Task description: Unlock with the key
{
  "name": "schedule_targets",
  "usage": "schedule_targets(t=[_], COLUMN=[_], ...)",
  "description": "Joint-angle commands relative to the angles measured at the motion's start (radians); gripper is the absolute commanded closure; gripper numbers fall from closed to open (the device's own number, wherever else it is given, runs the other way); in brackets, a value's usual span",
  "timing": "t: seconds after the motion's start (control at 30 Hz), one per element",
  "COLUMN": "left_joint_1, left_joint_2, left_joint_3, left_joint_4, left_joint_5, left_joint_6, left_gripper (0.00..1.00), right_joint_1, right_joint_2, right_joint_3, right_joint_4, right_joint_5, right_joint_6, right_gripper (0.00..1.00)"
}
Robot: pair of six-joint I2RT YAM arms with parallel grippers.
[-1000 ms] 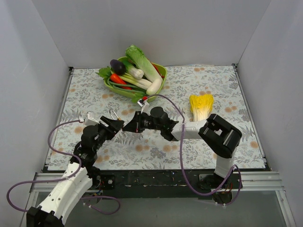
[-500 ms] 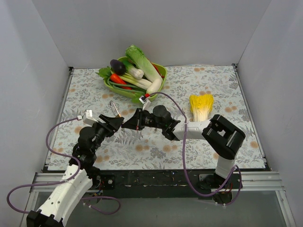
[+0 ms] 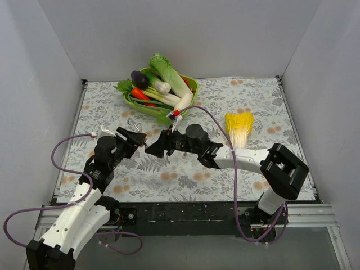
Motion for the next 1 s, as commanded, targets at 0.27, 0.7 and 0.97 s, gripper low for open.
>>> schedule_targets(t=[0.27,0.7,0.97], left_joint_1=[0.003,0.005,0.003], left_joint_2=[0.005,-0.038,-0.035], left_joint_3=[0.056,0.012,-0.001], left_joint_4=[-0.044,-0.036,-0.027], left_joint_5=[-0.079,-0.016,-0.008], left_joint_6=[-0.17,-0.28,-0.289], left_gripper=[1.0,1.0,1.0], right_joint_1=[0.062,0.062,0.064], right_joint_2=[-0.082,0.015,0.056], right_joint_3=[-0.054,0.07,0.125], right_joint_4=[-0.039,-0.046,-0.043], right_joint_5=[0.13,0.167,0.171], right_joint_6=[-0.213,-0.265,-0.267], right_gripper=[0.26,0.3,0.33])
